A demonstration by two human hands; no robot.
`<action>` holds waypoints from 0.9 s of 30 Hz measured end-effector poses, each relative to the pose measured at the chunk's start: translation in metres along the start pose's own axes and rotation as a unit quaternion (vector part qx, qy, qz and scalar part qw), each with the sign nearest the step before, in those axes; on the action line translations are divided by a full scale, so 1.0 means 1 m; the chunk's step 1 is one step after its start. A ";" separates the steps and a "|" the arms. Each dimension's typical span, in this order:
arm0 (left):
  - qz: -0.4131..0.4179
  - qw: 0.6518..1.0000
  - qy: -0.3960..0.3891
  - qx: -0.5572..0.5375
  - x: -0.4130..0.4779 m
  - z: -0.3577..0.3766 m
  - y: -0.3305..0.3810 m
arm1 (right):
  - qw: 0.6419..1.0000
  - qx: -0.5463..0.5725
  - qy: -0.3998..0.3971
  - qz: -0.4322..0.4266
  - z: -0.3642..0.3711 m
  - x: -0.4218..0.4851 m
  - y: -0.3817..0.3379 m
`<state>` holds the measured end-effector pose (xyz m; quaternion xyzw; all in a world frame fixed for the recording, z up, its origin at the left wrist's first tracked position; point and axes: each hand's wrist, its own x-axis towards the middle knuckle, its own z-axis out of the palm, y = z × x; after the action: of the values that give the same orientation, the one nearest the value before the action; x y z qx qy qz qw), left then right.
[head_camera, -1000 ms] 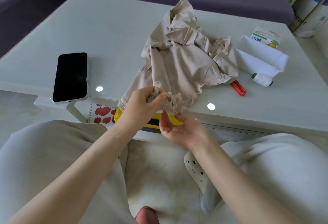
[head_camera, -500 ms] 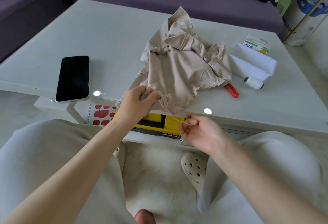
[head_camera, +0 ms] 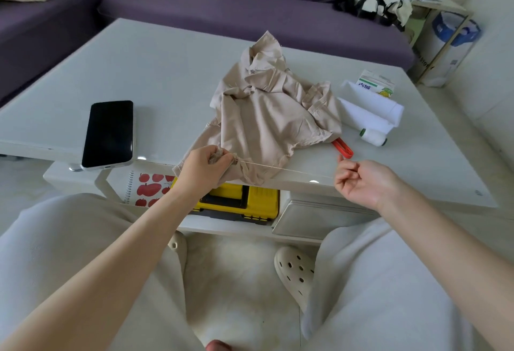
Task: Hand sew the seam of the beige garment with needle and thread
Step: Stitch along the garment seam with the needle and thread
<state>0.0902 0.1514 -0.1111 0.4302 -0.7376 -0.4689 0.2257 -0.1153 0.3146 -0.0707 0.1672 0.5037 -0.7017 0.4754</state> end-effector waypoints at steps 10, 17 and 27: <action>0.001 1.000 -0.007 0.007 0.002 -0.002 -0.002 | 0.995 -0.080 0.012 -0.058 -0.010 0.017 -0.011; 0.053 0.996 -0.054 -0.038 -0.008 0.003 0.007 | 0.961 -0.245 -0.078 -0.104 0.034 0.002 0.015; 0.034 0.980 -0.121 -0.152 -0.015 0.003 0.020 | 0.828 -0.497 -0.149 -0.213 0.089 -0.018 0.074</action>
<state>0.0875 0.1691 -0.0932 0.3059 -0.6935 -0.6165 0.2132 -0.0227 0.2433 -0.0598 -0.3098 0.7302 -0.4569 0.4026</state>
